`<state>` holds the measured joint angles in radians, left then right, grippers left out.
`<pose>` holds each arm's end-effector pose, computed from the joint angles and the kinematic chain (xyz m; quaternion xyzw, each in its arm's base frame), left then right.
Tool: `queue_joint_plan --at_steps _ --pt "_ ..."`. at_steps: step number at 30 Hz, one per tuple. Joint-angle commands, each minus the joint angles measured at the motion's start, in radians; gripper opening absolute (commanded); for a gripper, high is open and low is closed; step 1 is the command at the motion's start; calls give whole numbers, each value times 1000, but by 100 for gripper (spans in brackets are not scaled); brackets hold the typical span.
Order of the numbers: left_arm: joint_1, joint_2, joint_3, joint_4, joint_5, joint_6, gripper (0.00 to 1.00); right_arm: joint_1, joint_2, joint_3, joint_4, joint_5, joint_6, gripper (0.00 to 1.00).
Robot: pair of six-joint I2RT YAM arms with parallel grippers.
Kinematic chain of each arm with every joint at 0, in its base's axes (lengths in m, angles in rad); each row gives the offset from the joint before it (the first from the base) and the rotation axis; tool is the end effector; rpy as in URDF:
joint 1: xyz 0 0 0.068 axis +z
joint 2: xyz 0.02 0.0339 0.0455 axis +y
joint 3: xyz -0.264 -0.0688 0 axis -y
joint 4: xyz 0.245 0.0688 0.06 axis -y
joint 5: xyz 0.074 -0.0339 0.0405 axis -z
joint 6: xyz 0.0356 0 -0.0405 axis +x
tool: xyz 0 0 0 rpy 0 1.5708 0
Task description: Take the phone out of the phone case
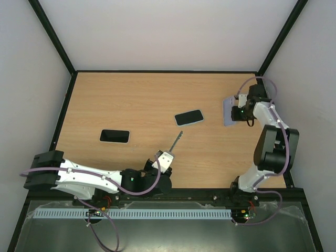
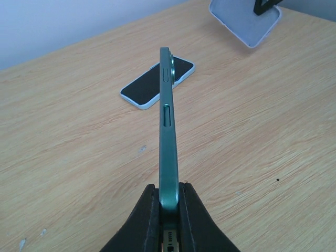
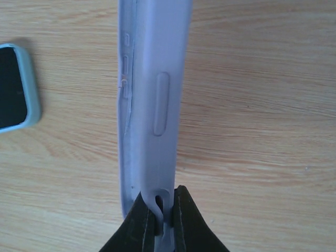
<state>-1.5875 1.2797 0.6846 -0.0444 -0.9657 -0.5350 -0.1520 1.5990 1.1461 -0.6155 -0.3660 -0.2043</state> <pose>0.0250 -0.2568 0.2225 0.2172 0.7890 -0.1448 0.5561 0.3238 -0.0367 0.2301 -0.0701 0.9509 0.1302 0.2718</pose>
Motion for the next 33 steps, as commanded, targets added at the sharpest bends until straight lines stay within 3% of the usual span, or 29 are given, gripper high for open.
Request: queue_joint_plan --at_steps 1,8,16,19,23,28,33 --pt "-19 -4 -1 -23 -86 -44 3 -57 131 91 -106 -124 -89 2" --pt "-25 45 17 -28 -85 -39 3 -106 293 194 -157 -127 -108 3" --pt "-25 73 33 -36 -70 -26 3 -120 302 195 -127 -32 -84 28" --pt "-25 91 47 -35 -64 -2 3 -121 207 161 -103 12 -76 34" --pt "-2 132 70 10 -37 52 3 -120 58 82 -115 -14 -83 35" --pt "86 197 105 162 124 148 3 -67 -159 -50 -193 -110 -91 35" --pt "171 360 229 285 205 237 3 -40 -422 -122 -163 -159 25 37"
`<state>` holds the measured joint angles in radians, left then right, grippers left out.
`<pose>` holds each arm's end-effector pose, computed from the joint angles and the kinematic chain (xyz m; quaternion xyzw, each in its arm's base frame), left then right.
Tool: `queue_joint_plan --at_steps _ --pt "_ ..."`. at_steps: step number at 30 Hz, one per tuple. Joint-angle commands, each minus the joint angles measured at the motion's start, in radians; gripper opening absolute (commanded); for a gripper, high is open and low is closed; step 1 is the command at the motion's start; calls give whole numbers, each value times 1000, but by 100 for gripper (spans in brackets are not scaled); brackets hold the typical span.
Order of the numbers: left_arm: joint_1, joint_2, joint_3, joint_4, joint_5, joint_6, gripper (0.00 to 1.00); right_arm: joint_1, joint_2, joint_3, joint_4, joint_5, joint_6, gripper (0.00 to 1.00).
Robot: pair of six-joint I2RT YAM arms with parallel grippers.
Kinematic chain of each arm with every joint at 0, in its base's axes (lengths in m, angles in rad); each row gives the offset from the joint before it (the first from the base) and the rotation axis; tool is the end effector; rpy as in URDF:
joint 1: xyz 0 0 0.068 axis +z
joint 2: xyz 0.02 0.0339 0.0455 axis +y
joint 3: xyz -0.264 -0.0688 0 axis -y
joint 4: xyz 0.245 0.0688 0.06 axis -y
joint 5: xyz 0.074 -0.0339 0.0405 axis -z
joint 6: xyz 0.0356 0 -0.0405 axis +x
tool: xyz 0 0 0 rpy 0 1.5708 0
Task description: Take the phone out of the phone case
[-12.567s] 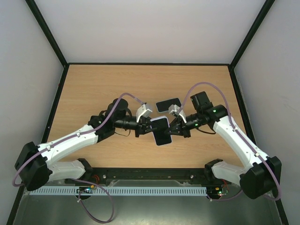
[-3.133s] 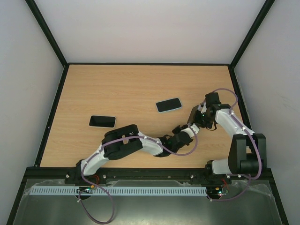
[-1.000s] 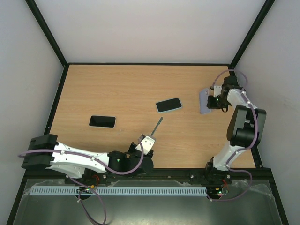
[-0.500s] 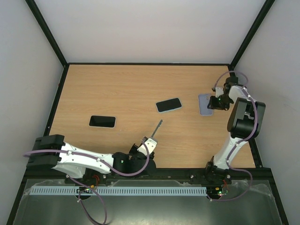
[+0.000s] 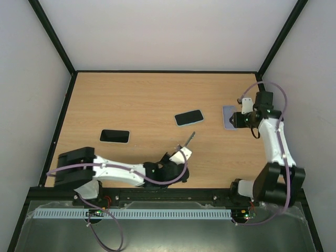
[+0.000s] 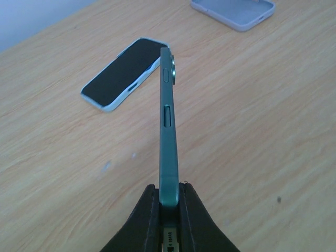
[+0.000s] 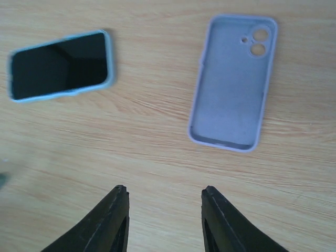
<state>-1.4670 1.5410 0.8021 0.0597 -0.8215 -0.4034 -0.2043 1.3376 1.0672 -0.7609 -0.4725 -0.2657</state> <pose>0.0581 -0.3057 0.1950 0.2711 0.8003 -0.1042 0.5246 0.2632 -0.0380 0.2720 -0.0911 0.9347 0.1591 0.3045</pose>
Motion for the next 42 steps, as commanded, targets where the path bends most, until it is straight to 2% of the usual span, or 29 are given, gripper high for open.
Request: queue_joint_plan --at_steps 1,5,9,14,17,21,24,26,29,32,38,42 --pt "62 140 145 201 73 128 3 12 -212 -53 -2 -49 122 39" --pt "102 323 300 255 83 209 3 13 -382 -83 79 24 264 42" --pt "145 490 439 271 86 242 3 11 -463 -132 187 161 377 43" --pt "182 632 588 278 45 279 3 -8 -501 -212 293 203 422 38" --pt "201 716 681 225 7 295 3 -25 -551 -318 402 228 446 32" --pt "225 809 782 155 -72 297 3 -38 -612 -404 483 278 467 32" --pt "250 853 833 69 -172 252 3 -38 -629 -403 485 277 470 32" --pt "273 850 827 29 -190 205 3 -38 -630 -409 489 276 470 32" --pt "298 830 805 -4 -173 156 3 -38 -622 -408 490 268 472 32" --pt "306 830 802 4 -141 182 3 -38 -612 -408 489 251 473 32" --pt "300 940 990 -107 -95 227 4 -38 -607 -408 490 255 469 32" --pt "300 985 1038 -139 -79 223 5 -38 -611 -409 492 263 468 32"
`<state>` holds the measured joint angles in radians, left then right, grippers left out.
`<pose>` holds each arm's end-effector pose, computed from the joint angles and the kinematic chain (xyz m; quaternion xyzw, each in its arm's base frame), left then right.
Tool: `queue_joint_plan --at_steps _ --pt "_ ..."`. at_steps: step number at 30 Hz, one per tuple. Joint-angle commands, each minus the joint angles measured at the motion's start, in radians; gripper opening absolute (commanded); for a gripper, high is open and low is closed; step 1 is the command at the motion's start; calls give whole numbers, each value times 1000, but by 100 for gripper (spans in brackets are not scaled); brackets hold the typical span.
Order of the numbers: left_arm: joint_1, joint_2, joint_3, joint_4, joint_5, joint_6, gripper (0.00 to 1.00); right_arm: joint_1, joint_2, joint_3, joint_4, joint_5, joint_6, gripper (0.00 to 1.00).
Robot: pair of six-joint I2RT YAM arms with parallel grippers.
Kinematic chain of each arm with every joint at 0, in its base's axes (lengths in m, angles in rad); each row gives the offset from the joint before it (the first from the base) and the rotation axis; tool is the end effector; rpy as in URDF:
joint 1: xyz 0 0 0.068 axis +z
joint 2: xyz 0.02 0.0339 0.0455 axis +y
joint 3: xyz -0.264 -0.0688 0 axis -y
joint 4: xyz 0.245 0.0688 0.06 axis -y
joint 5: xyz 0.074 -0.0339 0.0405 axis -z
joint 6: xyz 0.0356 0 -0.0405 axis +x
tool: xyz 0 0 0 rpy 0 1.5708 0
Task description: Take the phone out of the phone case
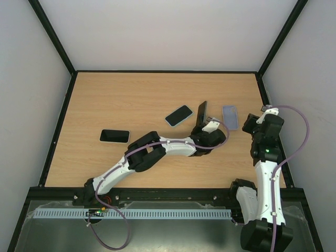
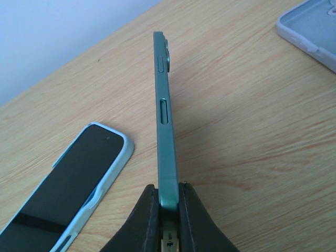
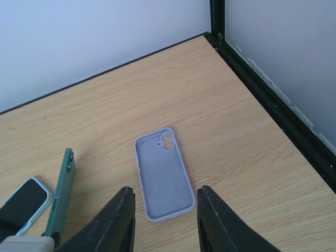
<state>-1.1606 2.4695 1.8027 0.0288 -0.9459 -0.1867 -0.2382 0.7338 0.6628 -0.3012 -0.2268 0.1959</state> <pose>0.2388 -0.4767 0.1170 0.1911 0.7986 0.0683 0.5667 0.1708 -0.0332 0.2932 0.1143 0.8149 0.0816 0.5623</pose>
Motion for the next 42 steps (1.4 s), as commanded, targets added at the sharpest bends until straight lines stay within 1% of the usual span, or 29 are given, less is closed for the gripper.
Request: queue_joint_plan --at_steps 1,5,6,8,9,14,16,17,18,20,22,23,25,27,29,31,34,37,42 --pt "-7 63 42 -115 50 0 5 -4 -7 -6 33 16 7 32" --pt "-12 82 74 -149 53 -14 6 -4 3 -6 34 13 8 32" --pt "-14 87 81 -157 55 -18 8 -4 6 -6 34 12 8 32" --pt "-15 96 93 -166 72 -25 18 -4 9 -7 35 8 7 32" --pt "-15 101 99 -170 79 -29 22 -4 10 -6 35 8 7 32" --pt "-15 110 113 -175 115 -46 24 -4 9 -8 36 7 4 32" --pt "-13 103 114 -175 136 -49 27 -4 10 -8 36 7 5 32" --pt "-12 96 112 -178 149 -53 32 -4 10 -9 36 7 4 32" --pt "-11 87 112 -182 167 -56 42 -4 9 -10 36 6 4 32" --pt "-9 49 107 -209 199 -88 64 -4 11 -9 34 2 3 32" --pt "-2 5 85 -228 268 -117 71 -4 14 -9 30 -2 2 32" --pt "4 -42 60 -223 297 -127 75 -4 15 -8 29 -2 1 32" --pt "13 -122 -13 -189 367 -128 81 -4 16 -6 27 -5 1 32" --pt "28 -205 -91 -158 408 -125 88 -4 18 -5 25 -10 1 32" --pt "60 -271 -156 -146 451 -125 93 -3 21 -5 24 -17 0 32" --pt "101 -305 -186 -164 509 -120 99 -5 29 -4 23 -29 -3 33" --pt "167 -316 -196 -213 565 -91 100 -5 45 0 20 -44 -6 35" --pt "244 -299 -176 -265 675 -68 100 -4 54 0 19 -51 -10 36" --pt "340 -257 -142 -327 814 -18 100 -3 53 0 18 -61 -15 37"
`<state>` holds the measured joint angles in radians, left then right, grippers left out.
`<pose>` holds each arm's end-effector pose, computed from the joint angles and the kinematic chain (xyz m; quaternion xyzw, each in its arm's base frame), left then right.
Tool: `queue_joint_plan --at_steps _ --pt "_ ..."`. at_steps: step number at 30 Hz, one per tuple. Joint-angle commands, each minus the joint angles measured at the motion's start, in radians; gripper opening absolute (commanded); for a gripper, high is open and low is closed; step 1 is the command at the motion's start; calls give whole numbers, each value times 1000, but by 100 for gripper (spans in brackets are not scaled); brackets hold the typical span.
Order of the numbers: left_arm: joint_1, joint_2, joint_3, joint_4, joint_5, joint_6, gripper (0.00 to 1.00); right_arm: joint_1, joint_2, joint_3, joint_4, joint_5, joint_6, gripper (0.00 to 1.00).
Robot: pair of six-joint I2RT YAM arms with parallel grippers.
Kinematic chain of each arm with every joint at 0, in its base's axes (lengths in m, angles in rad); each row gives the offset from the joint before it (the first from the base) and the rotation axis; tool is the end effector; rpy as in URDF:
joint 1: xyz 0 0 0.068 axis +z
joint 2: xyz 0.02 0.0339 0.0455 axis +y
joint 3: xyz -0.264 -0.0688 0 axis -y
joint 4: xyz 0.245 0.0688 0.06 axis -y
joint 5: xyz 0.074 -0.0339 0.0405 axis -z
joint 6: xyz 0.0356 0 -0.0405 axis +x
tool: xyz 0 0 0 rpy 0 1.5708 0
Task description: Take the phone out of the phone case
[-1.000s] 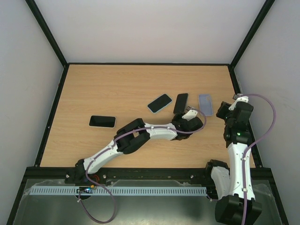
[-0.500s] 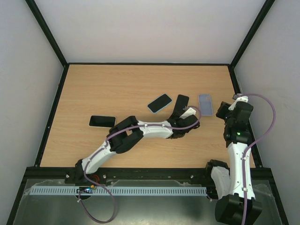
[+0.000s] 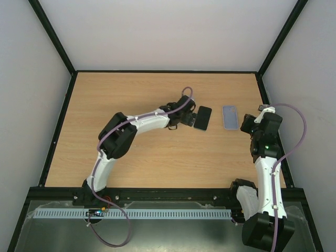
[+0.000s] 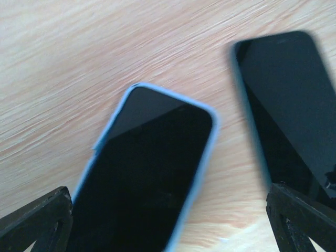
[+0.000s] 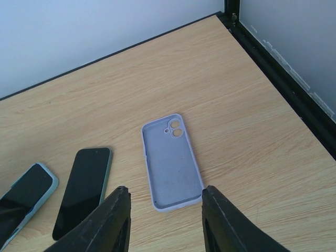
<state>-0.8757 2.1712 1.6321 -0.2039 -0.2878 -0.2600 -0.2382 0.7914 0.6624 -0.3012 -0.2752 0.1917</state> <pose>0.3215 -0.3697 0.1839 0.2196 0.8810 -0.1034 0.4062 0.1806 -0.0339 0.2841 0.1055 0.8304 0.1030 0.5373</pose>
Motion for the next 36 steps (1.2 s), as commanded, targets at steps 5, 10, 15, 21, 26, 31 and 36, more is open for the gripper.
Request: queue_joint_plan --at_steps 5,10,15,21,26,31,36 --pt "112 50 25 -119 158 96 100 -5 -7 0 18 -25 -15 37" --pt "160 77 41 -157 265 154 100 -4 -8 -1 19 -29 -17 38" --pt "178 111 71 -222 375 229 100 -4 -6 -1 17 -30 -20 39" --pt "181 150 114 -275 340 246 100 -5 -6 -3 17 -30 -22 40" --pt "174 150 115 -300 293 233 100 -5 -9 -2 17 -29 -22 40" --pt "157 146 104 -317 208 239 100 -5 -8 -3 17 -36 -24 40" --pt "156 171 134 -406 321 230 86 -5 -7 -3 17 -36 -23 40"
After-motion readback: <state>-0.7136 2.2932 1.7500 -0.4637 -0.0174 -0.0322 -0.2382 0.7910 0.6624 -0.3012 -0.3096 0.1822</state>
